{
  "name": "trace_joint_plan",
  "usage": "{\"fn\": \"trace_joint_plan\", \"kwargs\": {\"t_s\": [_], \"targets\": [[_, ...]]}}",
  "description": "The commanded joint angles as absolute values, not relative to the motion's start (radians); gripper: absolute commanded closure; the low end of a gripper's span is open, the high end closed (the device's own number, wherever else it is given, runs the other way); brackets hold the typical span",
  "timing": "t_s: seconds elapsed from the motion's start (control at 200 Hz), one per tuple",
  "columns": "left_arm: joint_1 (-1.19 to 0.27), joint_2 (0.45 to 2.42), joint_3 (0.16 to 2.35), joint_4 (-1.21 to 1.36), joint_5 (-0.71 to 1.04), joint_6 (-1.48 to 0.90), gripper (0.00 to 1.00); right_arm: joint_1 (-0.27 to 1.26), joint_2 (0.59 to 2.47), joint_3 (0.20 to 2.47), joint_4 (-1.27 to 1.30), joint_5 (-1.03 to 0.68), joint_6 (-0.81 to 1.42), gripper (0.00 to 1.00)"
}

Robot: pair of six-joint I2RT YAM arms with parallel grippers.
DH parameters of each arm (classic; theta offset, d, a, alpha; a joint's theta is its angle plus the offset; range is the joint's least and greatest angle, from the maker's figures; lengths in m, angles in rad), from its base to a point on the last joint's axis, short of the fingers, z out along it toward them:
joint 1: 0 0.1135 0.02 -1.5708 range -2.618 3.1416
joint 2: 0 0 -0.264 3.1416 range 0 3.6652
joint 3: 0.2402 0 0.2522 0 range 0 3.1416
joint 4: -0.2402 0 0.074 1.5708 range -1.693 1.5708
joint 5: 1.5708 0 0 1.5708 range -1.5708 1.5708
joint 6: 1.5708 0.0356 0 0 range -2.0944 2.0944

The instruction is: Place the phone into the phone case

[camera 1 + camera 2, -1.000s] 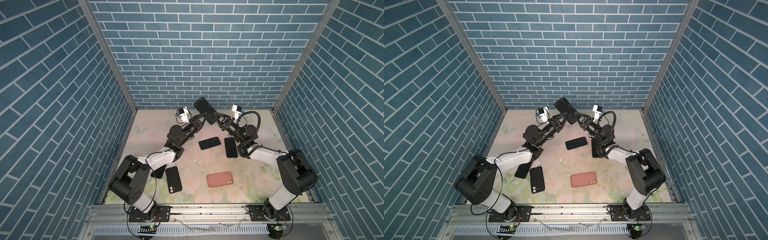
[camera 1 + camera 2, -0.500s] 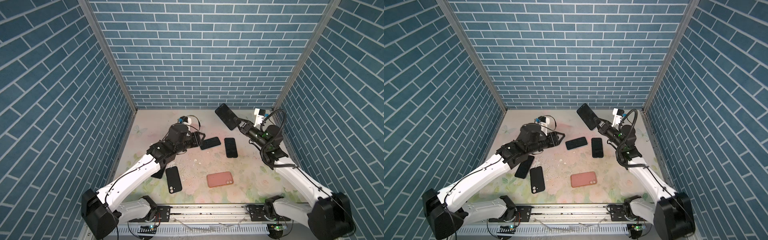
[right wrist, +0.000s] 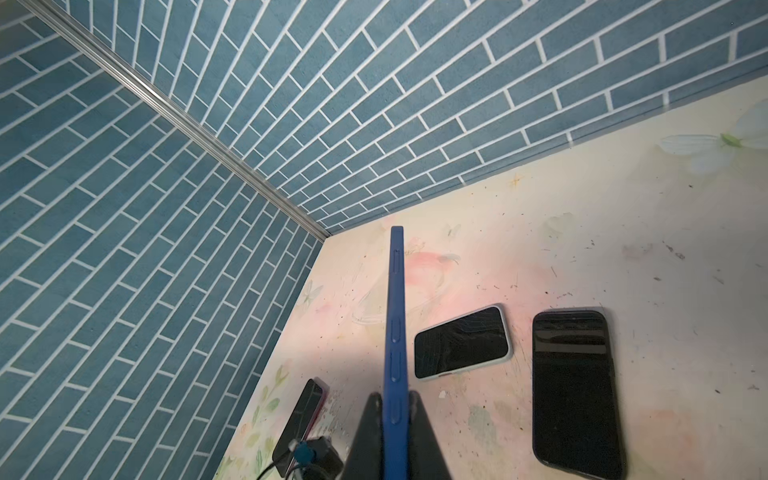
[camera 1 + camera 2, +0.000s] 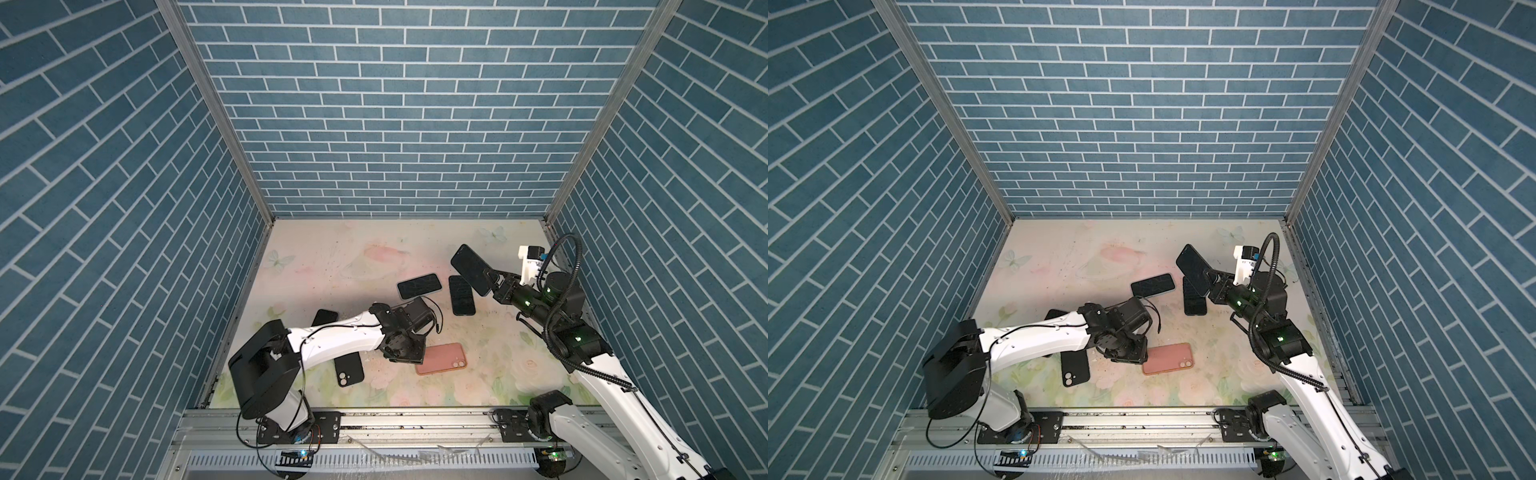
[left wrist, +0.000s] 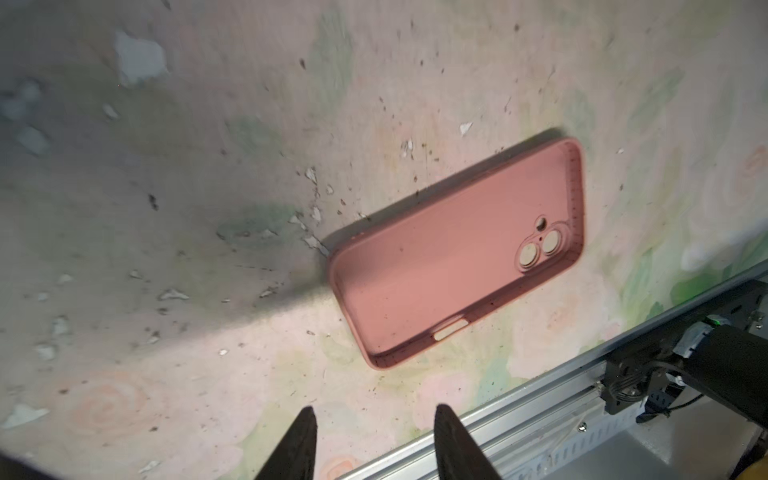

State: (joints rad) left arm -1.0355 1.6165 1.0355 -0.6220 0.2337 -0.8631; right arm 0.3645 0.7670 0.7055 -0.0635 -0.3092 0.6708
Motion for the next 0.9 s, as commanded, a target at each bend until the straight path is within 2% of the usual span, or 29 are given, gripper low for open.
{"fn": "trace_joint_plan", "kwargs": {"t_s": [0.0,0.18,0.58,0.72,0.895], "targets": [[-1.051,1.674,1.017,-0.587,0.257,-0.902,0.54,0.365,0.709,0.718,-0.053,-0.311,0.623,1.00],[-1.048,1.730,1.046,-0.593,0.249,-0.886,0.59,0.365,0.654,0.710,-0.087,-0.299,0.626,1.00],[-0.986,1.792,1.025,-0.567,0.294,-0.844,0.91,0.366,0.640,0.727,-0.132,-0.277,0.609,1.00],[-0.952,1.783,1.035,-0.592,0.245,-0.794,1.00,0.365,0.647,0.741,-0.158,-0.268,0.591,1.00],[-0.882,1.730,1.018,-0.585,0.189,-0.758,1.00,0.365,0.670,0.747,-0.175,-0.281,0.573,1.00]]}}
